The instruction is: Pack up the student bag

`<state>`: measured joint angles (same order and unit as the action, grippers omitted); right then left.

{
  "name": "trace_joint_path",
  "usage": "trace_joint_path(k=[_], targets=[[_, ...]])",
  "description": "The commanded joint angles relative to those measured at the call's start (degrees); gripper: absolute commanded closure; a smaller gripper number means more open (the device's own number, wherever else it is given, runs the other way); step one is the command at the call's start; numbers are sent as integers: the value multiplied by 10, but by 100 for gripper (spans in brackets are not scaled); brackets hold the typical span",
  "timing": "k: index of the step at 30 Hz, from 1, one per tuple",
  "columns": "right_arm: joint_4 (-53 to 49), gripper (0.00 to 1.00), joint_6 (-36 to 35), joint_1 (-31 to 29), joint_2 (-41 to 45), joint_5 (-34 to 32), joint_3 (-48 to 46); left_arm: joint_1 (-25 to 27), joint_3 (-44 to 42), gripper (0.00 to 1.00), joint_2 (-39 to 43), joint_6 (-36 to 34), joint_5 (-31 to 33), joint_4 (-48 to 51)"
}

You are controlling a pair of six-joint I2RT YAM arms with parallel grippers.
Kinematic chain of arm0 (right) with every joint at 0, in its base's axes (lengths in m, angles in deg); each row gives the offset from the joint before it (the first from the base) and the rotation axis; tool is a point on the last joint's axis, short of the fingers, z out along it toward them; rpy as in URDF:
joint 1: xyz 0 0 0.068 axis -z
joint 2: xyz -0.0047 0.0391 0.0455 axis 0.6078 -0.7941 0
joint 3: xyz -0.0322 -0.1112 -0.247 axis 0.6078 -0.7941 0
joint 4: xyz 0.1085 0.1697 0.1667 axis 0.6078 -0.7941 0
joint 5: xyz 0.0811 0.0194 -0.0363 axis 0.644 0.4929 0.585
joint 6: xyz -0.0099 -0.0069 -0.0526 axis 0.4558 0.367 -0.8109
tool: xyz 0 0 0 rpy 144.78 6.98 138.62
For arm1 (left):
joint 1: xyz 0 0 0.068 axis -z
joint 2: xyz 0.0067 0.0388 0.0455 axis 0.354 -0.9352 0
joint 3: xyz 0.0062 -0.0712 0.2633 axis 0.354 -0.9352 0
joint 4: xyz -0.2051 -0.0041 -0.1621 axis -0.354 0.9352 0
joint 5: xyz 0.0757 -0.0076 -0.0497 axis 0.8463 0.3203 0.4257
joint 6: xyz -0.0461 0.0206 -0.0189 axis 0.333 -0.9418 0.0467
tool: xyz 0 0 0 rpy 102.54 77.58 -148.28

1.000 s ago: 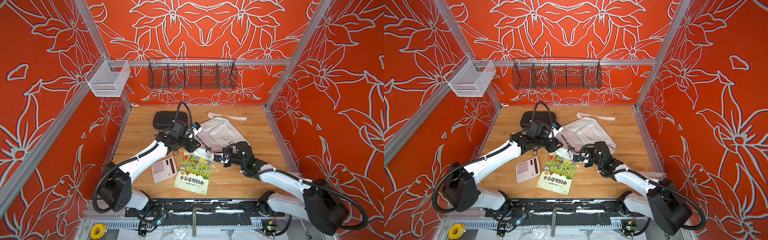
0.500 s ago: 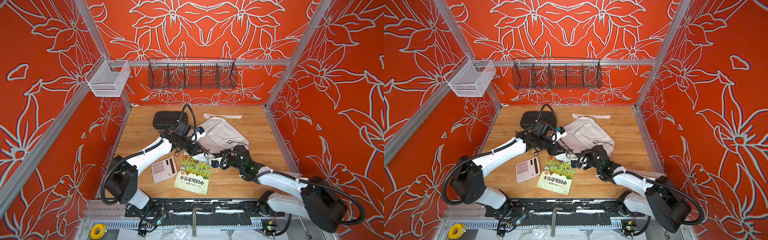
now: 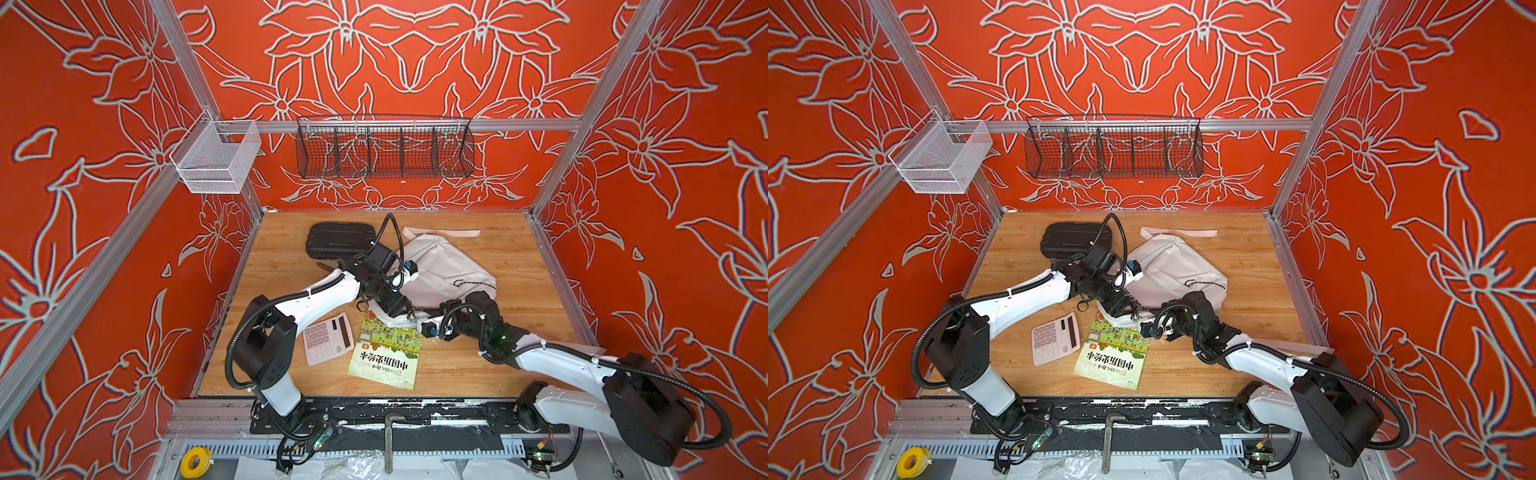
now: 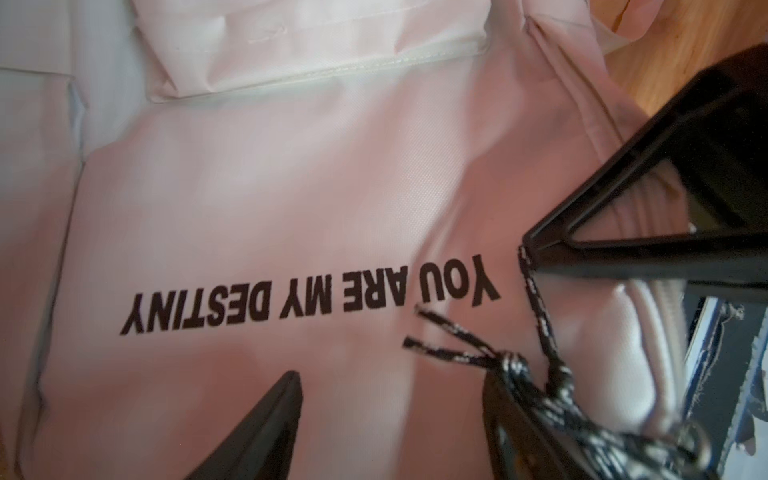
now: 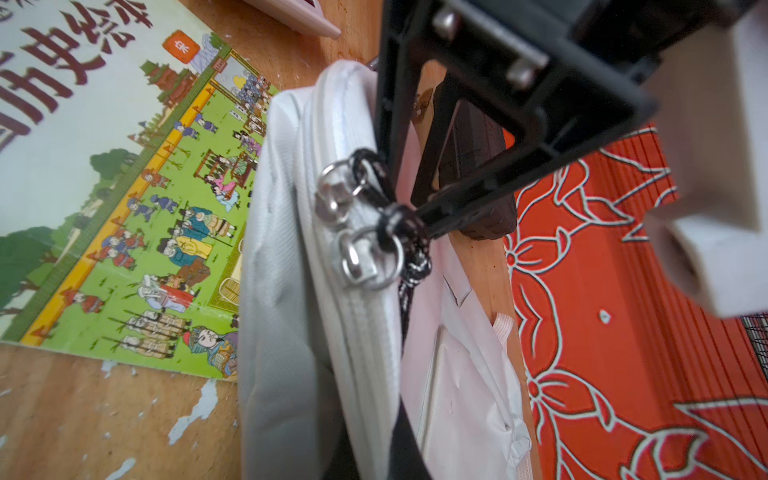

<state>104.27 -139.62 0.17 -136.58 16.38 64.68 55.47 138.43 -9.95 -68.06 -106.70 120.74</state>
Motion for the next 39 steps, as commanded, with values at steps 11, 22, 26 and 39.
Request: trace_joint_path(k=[11, 22, 26, 39], targets=[[106, 100, 38, -16, -23, -23, -19, 3, 42, 20, -24, 85, -64, -63], [193, 100, 84, -17, -50, -60, -40, -9, 17, 31, 84, 152, 66, -19], [249, 100, 98, -17, -71, -67, -51, -9, -1, 34, 98, 173, 51, 14], [248, 100, 71, -22, -109, -67, -33, 7, -26, 36, 54, 196, 7, -19]])
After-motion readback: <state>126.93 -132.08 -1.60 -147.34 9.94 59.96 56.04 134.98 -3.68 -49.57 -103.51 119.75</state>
